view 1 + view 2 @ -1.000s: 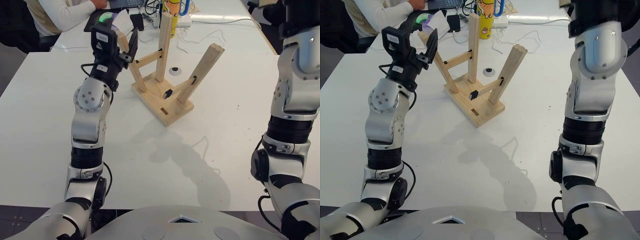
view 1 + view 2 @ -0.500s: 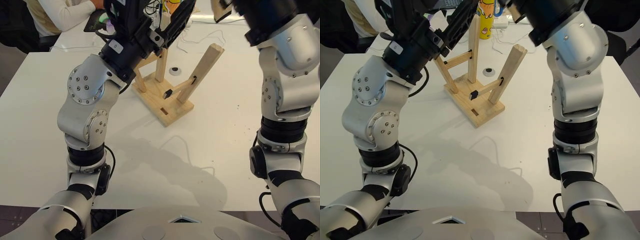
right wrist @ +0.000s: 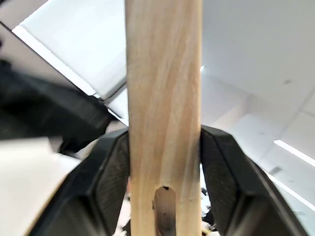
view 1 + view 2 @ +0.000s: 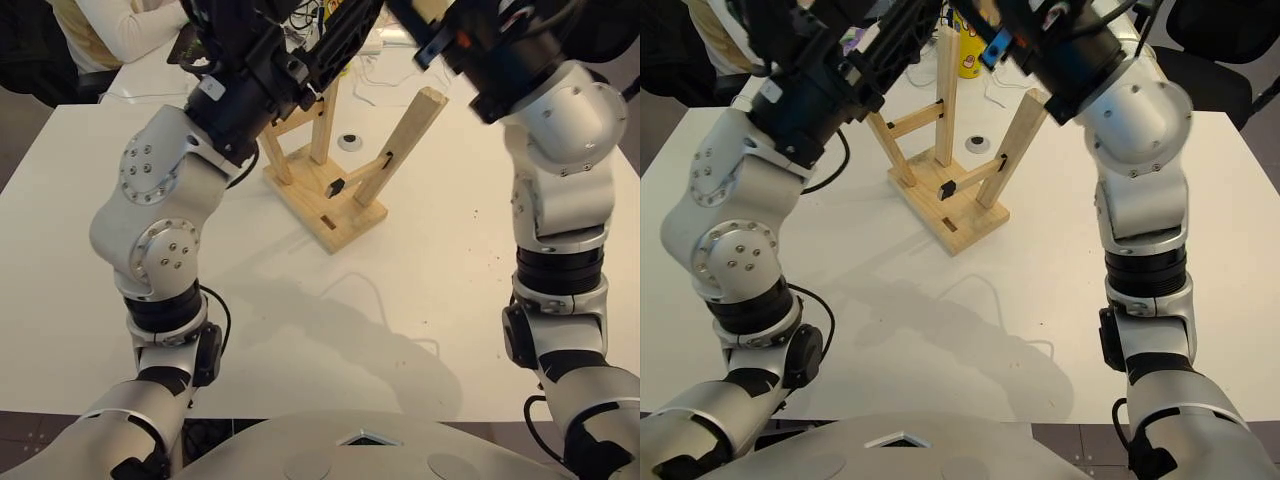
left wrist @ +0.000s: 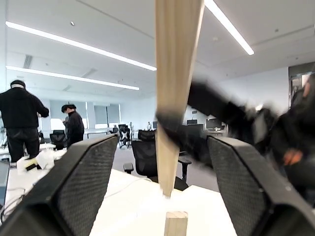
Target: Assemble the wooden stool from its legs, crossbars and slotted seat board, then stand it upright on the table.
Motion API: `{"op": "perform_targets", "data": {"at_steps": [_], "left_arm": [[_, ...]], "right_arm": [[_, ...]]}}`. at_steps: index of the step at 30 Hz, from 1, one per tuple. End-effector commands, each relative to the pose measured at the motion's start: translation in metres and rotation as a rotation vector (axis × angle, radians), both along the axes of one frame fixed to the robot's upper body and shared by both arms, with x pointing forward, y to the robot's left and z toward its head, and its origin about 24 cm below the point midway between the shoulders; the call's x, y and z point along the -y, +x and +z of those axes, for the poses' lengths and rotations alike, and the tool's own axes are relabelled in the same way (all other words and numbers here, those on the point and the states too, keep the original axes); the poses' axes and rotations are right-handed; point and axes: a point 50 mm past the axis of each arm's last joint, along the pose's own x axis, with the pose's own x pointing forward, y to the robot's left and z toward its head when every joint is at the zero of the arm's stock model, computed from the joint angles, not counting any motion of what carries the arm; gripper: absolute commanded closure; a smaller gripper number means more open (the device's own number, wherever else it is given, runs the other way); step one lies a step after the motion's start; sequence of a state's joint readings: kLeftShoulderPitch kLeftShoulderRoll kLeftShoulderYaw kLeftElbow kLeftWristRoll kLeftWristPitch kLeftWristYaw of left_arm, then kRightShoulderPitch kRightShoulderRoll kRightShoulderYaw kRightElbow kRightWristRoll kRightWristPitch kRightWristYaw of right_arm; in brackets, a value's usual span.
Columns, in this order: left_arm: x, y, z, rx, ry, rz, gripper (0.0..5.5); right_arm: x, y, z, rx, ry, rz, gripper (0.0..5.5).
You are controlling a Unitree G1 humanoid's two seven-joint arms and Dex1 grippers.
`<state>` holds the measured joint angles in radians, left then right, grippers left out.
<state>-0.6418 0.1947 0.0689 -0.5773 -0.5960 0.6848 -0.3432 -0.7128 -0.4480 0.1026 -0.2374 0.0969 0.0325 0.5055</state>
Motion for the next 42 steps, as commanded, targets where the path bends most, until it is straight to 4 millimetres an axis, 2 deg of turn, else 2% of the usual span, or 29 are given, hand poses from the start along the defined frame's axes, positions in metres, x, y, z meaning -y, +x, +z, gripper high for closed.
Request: {"op": "perform_targets", "data": {"at_steps": [1,20,35,42], "left_arm": [[-0.01,-0.002,-0.008,-0.006,0.091,0.017,2.16],[-0.006,0.001,0.005,0.009,-0.047,-0.003,2.16],[-0.015,0.007,0.0,-0.015,-0.078,0.004,4.41],[-0.019,0.008,0.0,-0.011,-0.083,0.009,4.47]], "right_arm": [[0.002,0.002,0.0,-0.022,0.012,0.0,3.46],[-0.012,-0.012,-0.012,-0.121,-0.01,0.141,3.46],[-0.012,-0.01,-0.016,-0.129,-0.008,0.127,3.46],[-0.012,-0.01,-0.016,-0.134,-0.005,0.128,3.46]]}}
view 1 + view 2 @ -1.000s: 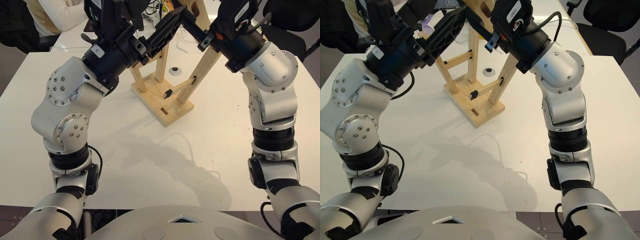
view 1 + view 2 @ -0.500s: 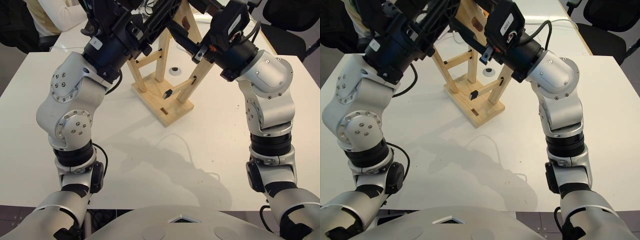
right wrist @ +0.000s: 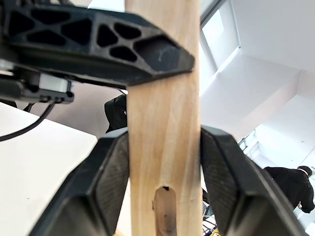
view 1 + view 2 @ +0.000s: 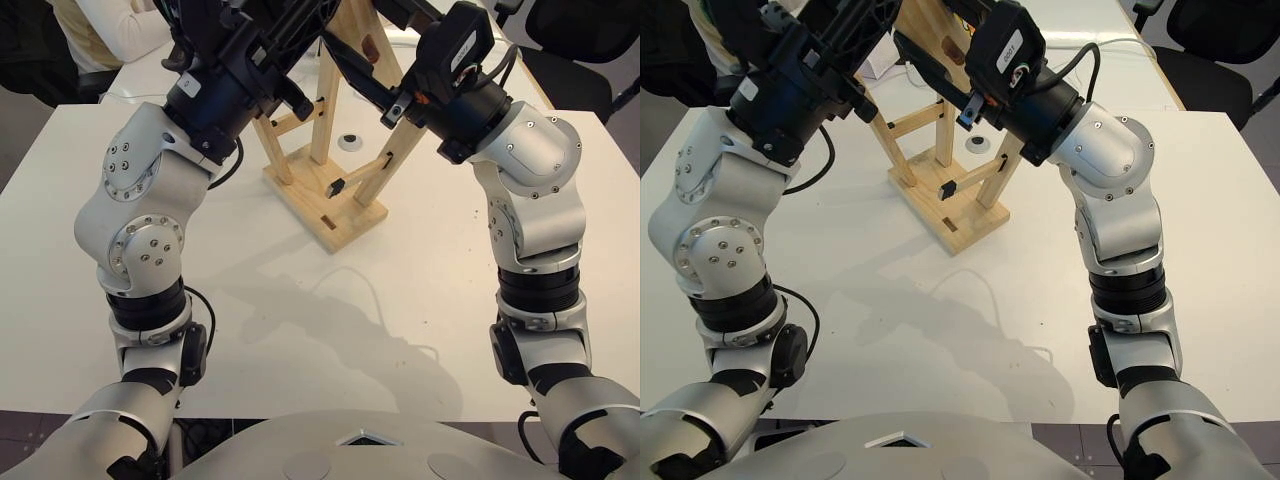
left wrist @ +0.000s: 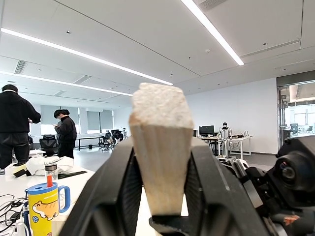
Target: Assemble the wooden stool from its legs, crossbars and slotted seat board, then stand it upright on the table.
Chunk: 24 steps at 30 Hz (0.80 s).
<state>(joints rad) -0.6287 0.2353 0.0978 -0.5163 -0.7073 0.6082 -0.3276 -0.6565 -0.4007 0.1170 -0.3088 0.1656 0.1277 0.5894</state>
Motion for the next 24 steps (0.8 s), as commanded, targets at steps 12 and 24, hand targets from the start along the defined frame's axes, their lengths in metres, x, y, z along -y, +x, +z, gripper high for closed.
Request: {"op": "perform_targets", "data": {"at_steps": [12,24], "left_arm": [[-0.014,0.019,-0.005,-0.053,-0.006,0.207,4.47],[-0.064,0.044,-0.006,-0.1,-0.219,0.536,4.47]], "right_arm": [[0.003,0.001,0.004,-0.029,0.043,0.007,2.65],[0.122,0.089,-0.03,-0.533,0.449,-0.732,2.65]]}}
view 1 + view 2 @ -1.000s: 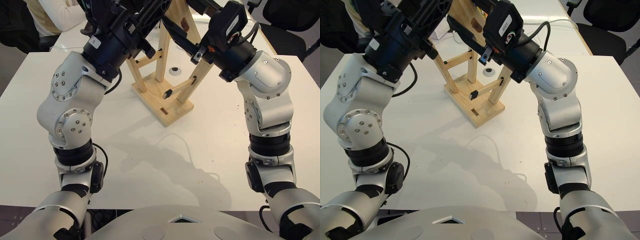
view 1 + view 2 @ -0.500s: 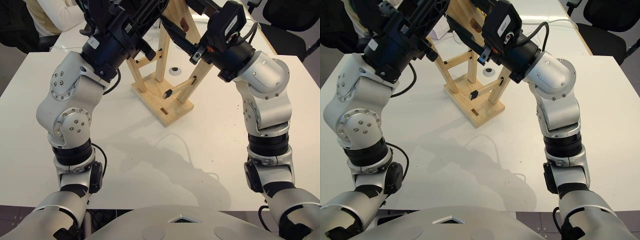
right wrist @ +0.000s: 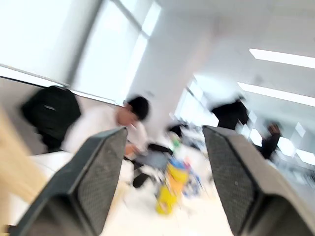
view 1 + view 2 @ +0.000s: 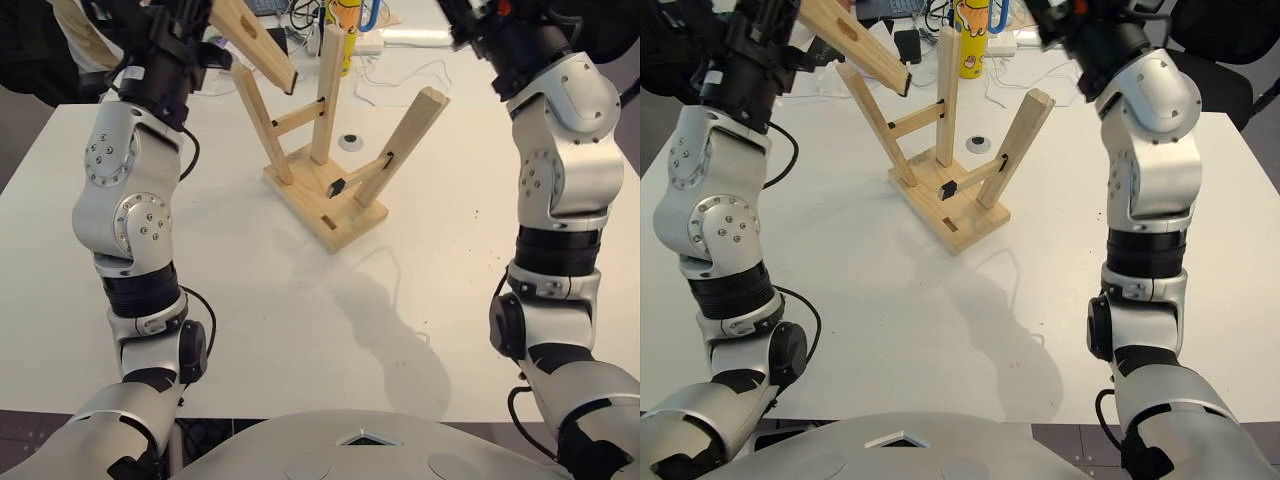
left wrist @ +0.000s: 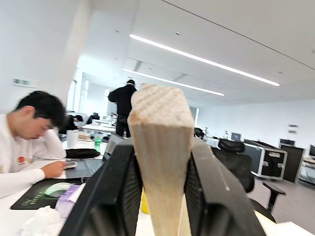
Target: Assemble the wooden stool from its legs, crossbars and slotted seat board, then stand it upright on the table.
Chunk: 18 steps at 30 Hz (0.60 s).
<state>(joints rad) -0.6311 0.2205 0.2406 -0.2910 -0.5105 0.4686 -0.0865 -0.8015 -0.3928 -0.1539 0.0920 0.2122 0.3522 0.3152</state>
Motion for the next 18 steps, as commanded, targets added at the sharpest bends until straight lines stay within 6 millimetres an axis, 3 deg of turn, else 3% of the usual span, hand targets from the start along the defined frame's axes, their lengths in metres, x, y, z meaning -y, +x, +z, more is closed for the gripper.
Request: {"op": "perform_targets", "data": {"at_steps": [1,4,8,12,18], "left_arm": [[-0.004,-0.001,0.011,0.049,-0.036,0.013,4.47],[-0.004,0.0,0.009,0.045,-0.036,0.017,4.47],[-0.005,-0.002,0.009,0.045,-0.044,0.015,4.47],[-0.005,-0.002,0.01,0.047,-0.042,0.013,4.47],[-0.004,-0.003,0.011,0.053,-0.047,0.004,4.47]], "right_arm": [[0.044,0.019,-0.036,-0.273,0.146,-0.197,2.65],[0.054,0.016,-0.042,-0.341,0.337,-0.085,2.65],[0.063,0.004,-0.027,-0.32,0.57,0.149,2.65],[0.048,-0.011,-0.031,-0.371,0.542,0.337,2.65],[0.028,-0.018,-0.052,-0.461,0.455,0.376,2.65]]}}
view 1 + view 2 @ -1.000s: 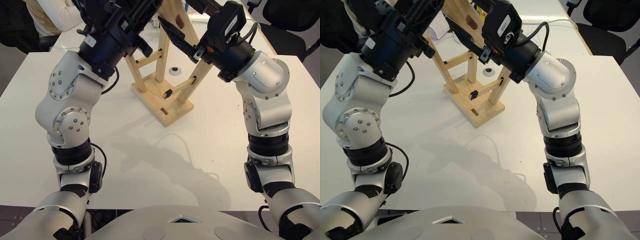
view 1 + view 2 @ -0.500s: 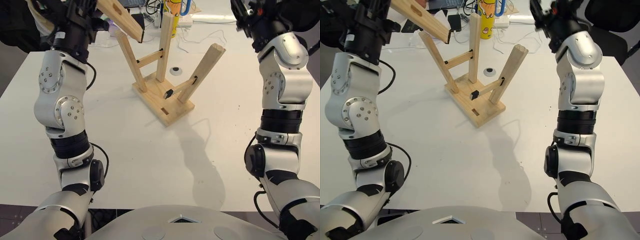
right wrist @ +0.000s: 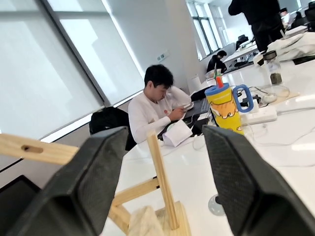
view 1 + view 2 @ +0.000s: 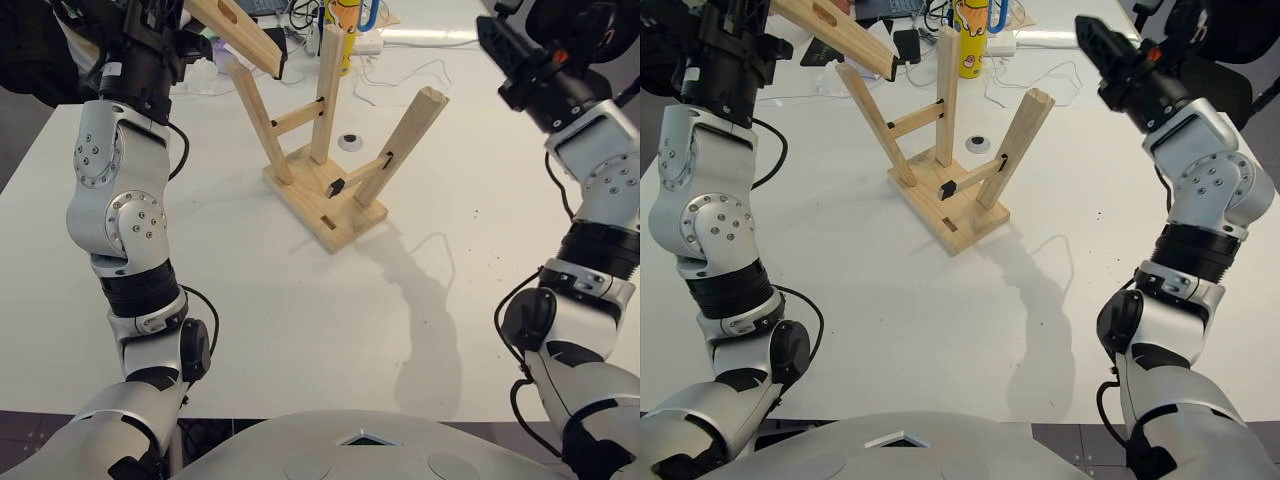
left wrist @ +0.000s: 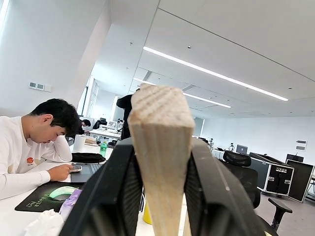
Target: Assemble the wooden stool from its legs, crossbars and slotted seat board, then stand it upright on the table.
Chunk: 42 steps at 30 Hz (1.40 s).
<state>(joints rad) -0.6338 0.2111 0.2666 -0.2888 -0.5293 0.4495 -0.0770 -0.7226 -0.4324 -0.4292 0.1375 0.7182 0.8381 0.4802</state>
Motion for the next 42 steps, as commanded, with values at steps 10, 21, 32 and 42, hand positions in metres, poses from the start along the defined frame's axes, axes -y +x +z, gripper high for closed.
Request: {"op": "perform_targets", "data": {"at_steps": [10,21,32,42], "left_arm": [[0.001,-0.002,0.009,0.037,-0.012,-0.007,4.47],[0.001,-0.001,0.01,0.039,-0.012,-0.012,4.47],[0.0,-0.001,0.009,0.044,-0.014,-0.006,4.47],[-0.001,-0.001,0.007,0.034,-0.006,0.012,4.47]], "right_arm": [[-0.029,-0.009,-0.016,-0.065,-0.073,0.126,2.65],[-0.037,-0.004,-0.036,-0.135,-0.133,0.085,2.87],[-0.036,0.006,-0.044,-0.222,-0.187,-0.049,4.32],[-0.059,-0.011,-0.016,0.004,-0.273,-0.336,4.39]]}}
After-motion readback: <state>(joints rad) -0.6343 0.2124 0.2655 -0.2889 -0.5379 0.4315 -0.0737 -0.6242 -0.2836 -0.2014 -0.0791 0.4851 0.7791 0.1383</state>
